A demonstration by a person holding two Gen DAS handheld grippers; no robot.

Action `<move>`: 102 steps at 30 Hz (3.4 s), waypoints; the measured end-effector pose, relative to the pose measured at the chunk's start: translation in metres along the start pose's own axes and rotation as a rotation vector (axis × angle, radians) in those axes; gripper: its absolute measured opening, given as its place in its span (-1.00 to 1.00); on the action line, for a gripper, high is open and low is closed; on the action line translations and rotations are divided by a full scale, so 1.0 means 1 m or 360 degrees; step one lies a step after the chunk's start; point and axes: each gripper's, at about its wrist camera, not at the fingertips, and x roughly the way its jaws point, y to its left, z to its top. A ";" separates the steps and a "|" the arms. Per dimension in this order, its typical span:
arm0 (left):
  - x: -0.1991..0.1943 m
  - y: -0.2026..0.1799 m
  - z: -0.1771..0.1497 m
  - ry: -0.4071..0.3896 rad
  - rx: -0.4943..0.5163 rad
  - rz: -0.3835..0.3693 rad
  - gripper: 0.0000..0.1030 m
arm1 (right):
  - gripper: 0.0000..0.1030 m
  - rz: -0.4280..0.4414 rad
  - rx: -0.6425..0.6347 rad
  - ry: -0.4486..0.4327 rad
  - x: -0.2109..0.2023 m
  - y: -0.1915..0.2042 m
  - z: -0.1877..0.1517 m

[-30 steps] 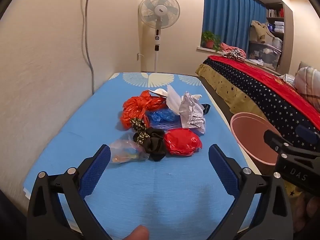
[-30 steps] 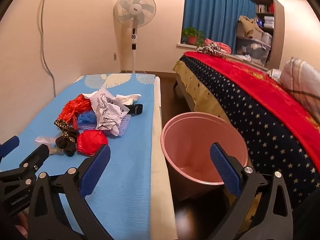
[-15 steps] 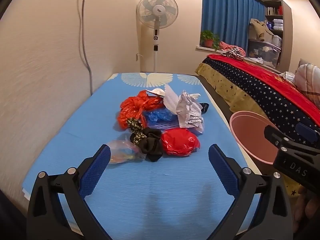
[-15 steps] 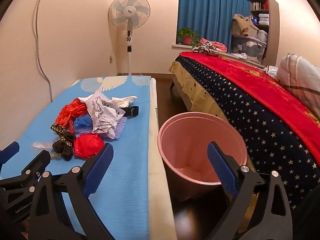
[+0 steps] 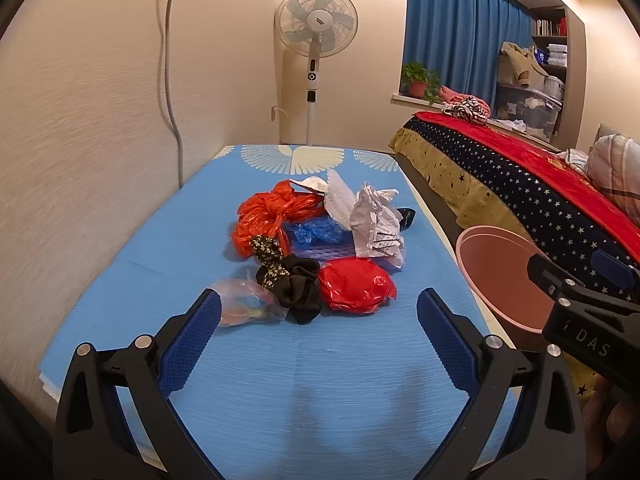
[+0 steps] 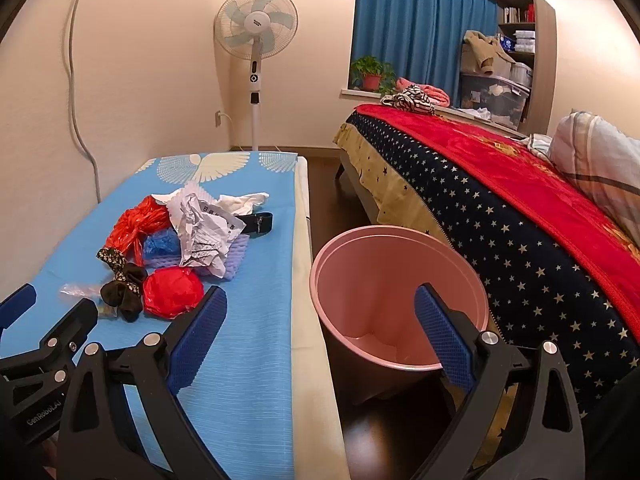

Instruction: Collect trash

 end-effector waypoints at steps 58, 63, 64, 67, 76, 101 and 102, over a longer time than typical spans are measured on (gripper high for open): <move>-0.001 -0.001 0.001 0.0002 -0.0013 -0.0004 0.84 | 0.65 0.0075 -0.0002 0.0019 0.002 0.007 0.001; 0.001 -0.001 0.001 0.0031 -0.0027 -0.0013 0.59 | 0.43 0.0140 0.0011 0.0067 0.009 0.006 -0.002; 0.002 0.000 0.001 0.0039 -0.0029 -0.0013 0.44 | 0.40 0.0149 0.0011 0.0074 0.011 0.006 -0.002; 0.007 0.006 0.000 0.0064 -0.0066 -0.0008 0.20 | 0.30 0.0198 0.0024 0.0095 0.017 0.009 -0.001; 0.010 0.028 0.003 0.0013 -0.0167 0.0154 0.09 | 0.23 0.0375 0.0057 0.0120 0.035 0.028 0.004; 0.066 0.079 -0.007 0.0223 -0.0423 0.0295 -0.09 | 0.49 0.0637 0.0020 0.0499 0.131 0.101 -0.006; 0.068 0.080 -0.008 0.0238 -0.0436 0.0285 -0.14 | 0.49 0.0637 0.0022 0.0518 0.134 0.101 -0.008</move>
